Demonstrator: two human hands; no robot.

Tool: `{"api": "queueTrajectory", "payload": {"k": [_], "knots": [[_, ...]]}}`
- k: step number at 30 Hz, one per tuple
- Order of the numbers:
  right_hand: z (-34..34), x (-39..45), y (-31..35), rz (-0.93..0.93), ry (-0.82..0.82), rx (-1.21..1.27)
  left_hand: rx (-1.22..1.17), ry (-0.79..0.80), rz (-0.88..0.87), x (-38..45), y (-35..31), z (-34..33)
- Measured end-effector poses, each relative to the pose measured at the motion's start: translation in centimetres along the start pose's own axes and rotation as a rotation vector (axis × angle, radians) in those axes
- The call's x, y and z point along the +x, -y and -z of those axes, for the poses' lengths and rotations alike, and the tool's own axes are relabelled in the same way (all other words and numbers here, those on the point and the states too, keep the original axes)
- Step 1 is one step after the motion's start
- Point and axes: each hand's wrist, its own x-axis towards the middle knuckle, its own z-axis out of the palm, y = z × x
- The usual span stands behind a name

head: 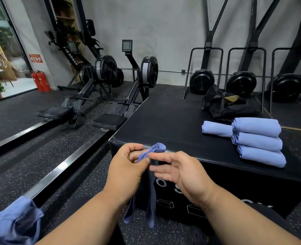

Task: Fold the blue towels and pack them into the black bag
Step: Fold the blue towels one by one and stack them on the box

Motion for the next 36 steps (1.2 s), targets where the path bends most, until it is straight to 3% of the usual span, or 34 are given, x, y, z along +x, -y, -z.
{"api": "queueTrajectory", "payload": {"k": [5,7,10,12,17,23,29,36], "knots": [[0.2,0.2,0.5,0.074,-0.096,-0.164,-0.13,0.049,0.044,0.5,0.4,0.7],[1.3,0.7,0.4,0.177,-0.178,-0.422,-0.172,0.075,0.053,0.9,0.5,1.2],[3.4,1.1,0.0,0.294,-0.174,-0.894,-0.217,0.117,0.04,1.5,0.4,2.2],[4.6,1.2,-0.2,0.303,-0.135,-1.022,-0.227,0.148,0.02,1.8,0.4,2.8],[5.6,1.3,0.1,0.181,-0.019,-0.858,0.043,0.153,-0.098,2.6,1.0,3.9],[5.8,1.1,0.9,0.174,-0.01,-0.767,0.264,0.149,-0.081,2.9,2.0,5.5],[5.5,0.7,1.5,0.151,-0.007,-0.614,0.356,0.222,-0.037,2.5,2.3,5.4],[5.0,0.4,2.2,0.156,-0.03,-0.642,0.378,0.329,-0.017,1.9,3.0,4.8]]}}
